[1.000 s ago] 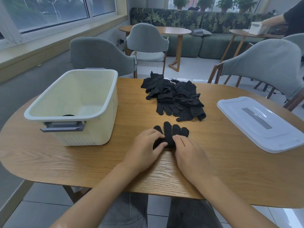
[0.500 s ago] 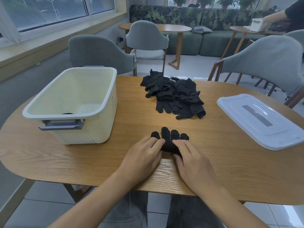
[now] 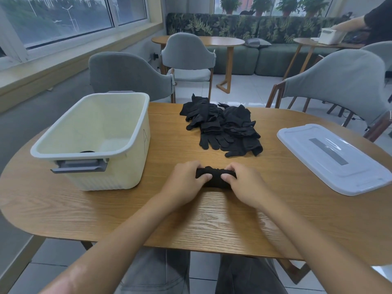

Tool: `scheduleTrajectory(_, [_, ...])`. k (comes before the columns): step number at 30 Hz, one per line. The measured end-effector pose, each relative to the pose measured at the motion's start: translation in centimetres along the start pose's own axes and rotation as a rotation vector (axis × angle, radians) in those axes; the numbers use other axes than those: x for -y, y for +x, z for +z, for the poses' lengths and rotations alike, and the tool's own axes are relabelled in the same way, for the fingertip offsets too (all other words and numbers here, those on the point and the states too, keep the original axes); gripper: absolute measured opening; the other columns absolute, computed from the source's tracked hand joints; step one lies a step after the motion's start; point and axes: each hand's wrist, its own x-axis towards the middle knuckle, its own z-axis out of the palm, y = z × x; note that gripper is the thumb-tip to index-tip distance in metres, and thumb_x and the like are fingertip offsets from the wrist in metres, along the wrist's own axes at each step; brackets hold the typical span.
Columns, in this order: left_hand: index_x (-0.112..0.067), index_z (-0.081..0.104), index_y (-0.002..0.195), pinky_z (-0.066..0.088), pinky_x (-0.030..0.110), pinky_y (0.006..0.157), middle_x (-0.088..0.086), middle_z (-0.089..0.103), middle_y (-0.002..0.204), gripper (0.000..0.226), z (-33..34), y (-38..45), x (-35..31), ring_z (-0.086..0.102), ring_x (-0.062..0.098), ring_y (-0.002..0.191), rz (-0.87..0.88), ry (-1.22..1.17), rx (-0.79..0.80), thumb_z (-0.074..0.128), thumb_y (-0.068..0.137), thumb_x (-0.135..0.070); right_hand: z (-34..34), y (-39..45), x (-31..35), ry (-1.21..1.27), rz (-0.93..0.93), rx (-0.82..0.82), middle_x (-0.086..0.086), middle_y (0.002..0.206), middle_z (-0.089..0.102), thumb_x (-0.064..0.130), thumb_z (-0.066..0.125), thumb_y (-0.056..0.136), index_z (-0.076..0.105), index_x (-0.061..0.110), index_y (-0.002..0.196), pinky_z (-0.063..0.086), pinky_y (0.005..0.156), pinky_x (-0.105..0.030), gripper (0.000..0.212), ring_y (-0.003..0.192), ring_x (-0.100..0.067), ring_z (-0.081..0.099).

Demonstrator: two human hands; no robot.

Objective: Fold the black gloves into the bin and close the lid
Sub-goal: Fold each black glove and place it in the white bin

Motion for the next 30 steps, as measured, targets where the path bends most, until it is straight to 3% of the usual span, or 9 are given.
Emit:
scheduleTrajectory(3, [-0.018,0.069,0.09,0.043,0.028,0.059,-0.002,0.066,0.081,0.022,-0.6,1.5,-0.4,0.06,0.014,0.075,-0.072,0.035,0.084,0.069,0.092,-0.04,-1.1,1.4,0.5,-0.057,0.04,0.08,-0.001,0.1,0.067,0.035,0.058,0.098,0.068,0.019,0.108,0.052,0.082,-0.035,0.021,0.096,-0.018,0.061])
scheduleTrajectory(8, [-0.014,0.071,0.086,0.041,0.028,0.055,0.001,0.065,0.075,0.03,-1.1,2.8,-1.1,0.061,0.019,0.073,-0.055,0.228,0.119,0.072,0.089,-0.043,-0.6,2.2,1.2,-0.284,0.049,0.015,-0.001,0.097,0.066,0.042,0.062,0.095,0.072,0.02,0.108,0.053,0.075,-0.032,0.027,0.091,-0.019,0.062])
scheduleTrajectory(10, [-0.016,0.072,0.097,0.049,0.032,0.064,0.001,0.068,0.089,0.03,-1.2,3.1,-1.2,0.063,0.02,0.085,-0.028,0.276,0.128,0.072,0.089,-0.044,-0.3,2.4,1.1,-0.34,0.035,-0.044,-0.002,0.11,0.06,0.045,0.064,0.093,0.069,0.021,0.115,0.053,0.083,-0.035,0.033,0.1,-0.02,0.06])
scheduleTrajectory(12, [-0.017,0.068,0.12,0.055,0.036,0.083,0.002,0.069,0.112,0.041,-1.4,3.4,-1.2,0.063,0.021,0.103,-0.019,0.28,0.152,0.072,0.089,-0.044,-0.3,2.7,0.8,-0.335,0.036,-0.064,-0.002,0.116,0.055,0.049,0.067,0.089,0.066,0.022,0.12,0.053,0.086,-0.037,0.041,0.105,-0.022,0.058])
scheduleTrajectory(15, [-0.016,0.061,0.134,0.053,0.037,0.095,0.004,0.066,0.127,0.054,-1.8,3.7,-1.3,0.061,0.021,0.114,-0.011,0.274,0.213,0.073,0.089,-0.043,-1.2,3.2,0.9,-0.365,0.061,0.032,-0.004,0.118,0.063,0.052,0.069,0.087,0.064,0.019,0.123,0.055,0.087,-0.038,0.049,0.104,-0.023,0.061])
scheduleTrajectory(22, [-0.021,0.068,0.118,0.051,0.033,0.09,0.001,0.065,0.121,0.032,-2.2,4.8,-1.6,0.059,0.019,0.109,-0.01,0.256,0.333,0.073,0.091,-0.037,-3.7,4.8,1.7,-0.298,0.089,0.341,-0.003,0.115,0.068,0.04,0.076,0.085,0.067,0.022,0.122,0.058,0.087,-0.035,0.042,0.098,-0.021,0.067])
scheduleTrajectory(25, [-0.022,0.071,0.11,0.05,0.031,0.089,-0.001,0.066,0.115,0.022,-2.0,5.1,-1.4,0.06,0.017,0.11,0.012,0.234,0.361,0.073,0.091,-0.034,-3.3,5.2,1.9,-0.243,0.08,0.366,-0.002,0.116,0.068,0.032,0.077,0.086,0.068,0.023,0.118,0.059,0.08,-0.031,0.035,0.094,-0.02,0.068])
scheduleTrajectory(30, [-0.025,0.068,0.103,0.048,0.03,0.089,-0.001,0.065,0.113,0.014,-2.0,5.5,-1.3,0.059,0.017,0.108,0.01,0.209,0.41,0.072,0.092,-0.031,-2.7,5.3,1.9,-0.284,0.015,0.344,-0.002,0.117,0.067,0.029,0.073,0.089,0.069,0.021,0.121,0.054,0.089,-0.031,0.033,0.106,-0.02,0.062])
